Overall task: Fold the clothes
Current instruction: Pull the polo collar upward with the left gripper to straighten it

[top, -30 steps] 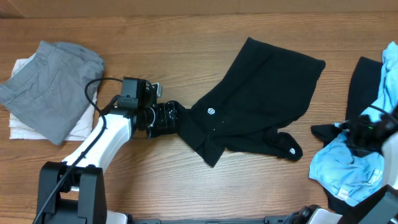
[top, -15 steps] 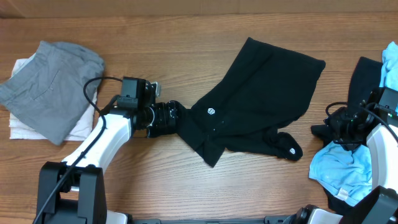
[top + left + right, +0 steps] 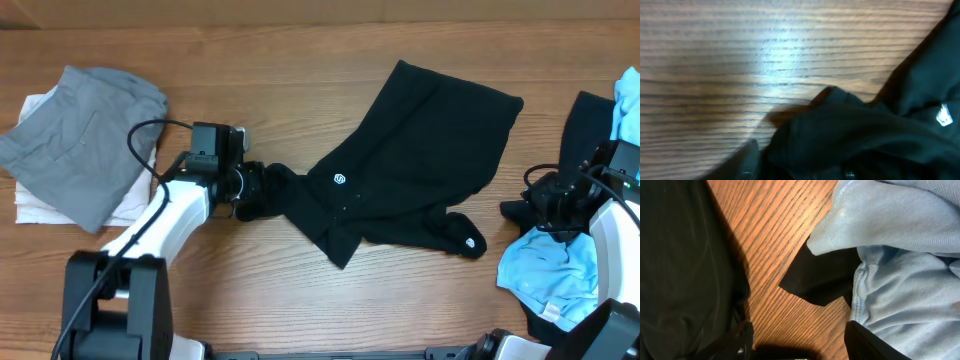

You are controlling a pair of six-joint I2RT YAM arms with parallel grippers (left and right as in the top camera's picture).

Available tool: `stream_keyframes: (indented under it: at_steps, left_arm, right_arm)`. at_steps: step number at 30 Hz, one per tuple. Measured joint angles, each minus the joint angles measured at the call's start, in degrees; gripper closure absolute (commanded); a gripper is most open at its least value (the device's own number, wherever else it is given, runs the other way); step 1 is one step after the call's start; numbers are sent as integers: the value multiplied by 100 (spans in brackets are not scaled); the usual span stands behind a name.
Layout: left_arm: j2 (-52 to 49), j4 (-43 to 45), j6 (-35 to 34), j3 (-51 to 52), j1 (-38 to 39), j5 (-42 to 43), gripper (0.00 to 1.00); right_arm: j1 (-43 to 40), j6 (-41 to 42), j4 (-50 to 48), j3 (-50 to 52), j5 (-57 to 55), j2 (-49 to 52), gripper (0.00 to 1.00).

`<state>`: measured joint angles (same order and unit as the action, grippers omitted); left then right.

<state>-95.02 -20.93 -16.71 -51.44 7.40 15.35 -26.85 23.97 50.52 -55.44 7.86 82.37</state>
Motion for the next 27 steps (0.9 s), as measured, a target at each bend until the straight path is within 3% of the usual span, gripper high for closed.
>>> stream_keyframes:
  at_steps: [8,14,15,16,17,18,21,27]
  left_arm:
    - [-186,944,275,-166,0,138,96]
    - [-186,1073,365,-1519,0,-295,96]
    - [-186,1043,367,-1843,0,-428,90]
    - [-186,1027,374,-2157,0,-560,68]
    - [-186,962,413,-2500,0,-710,24]
    - [-186,916,415,-2780,-2,-824,0]
    - [-96,356,428,-3471,-44,-1106,0]
    - [-35,-2184,413,-3574,-74,-1305,0]
  right_arm:
    - [0,-4,24,0,-26,0,37]
    - [0,0,96,0,-37,0,37]
    - [0,-2,116,0,-42,0,37]
    - [0,-2,131,0,-44,0,37]
    - [0,-4,138,0,-42,0,37]
    - [0,-2,155,0,-44,0,37]
    - [0,-9,192,0,-42,0,37]
    - [0,-70,267,0,-39,0,37]
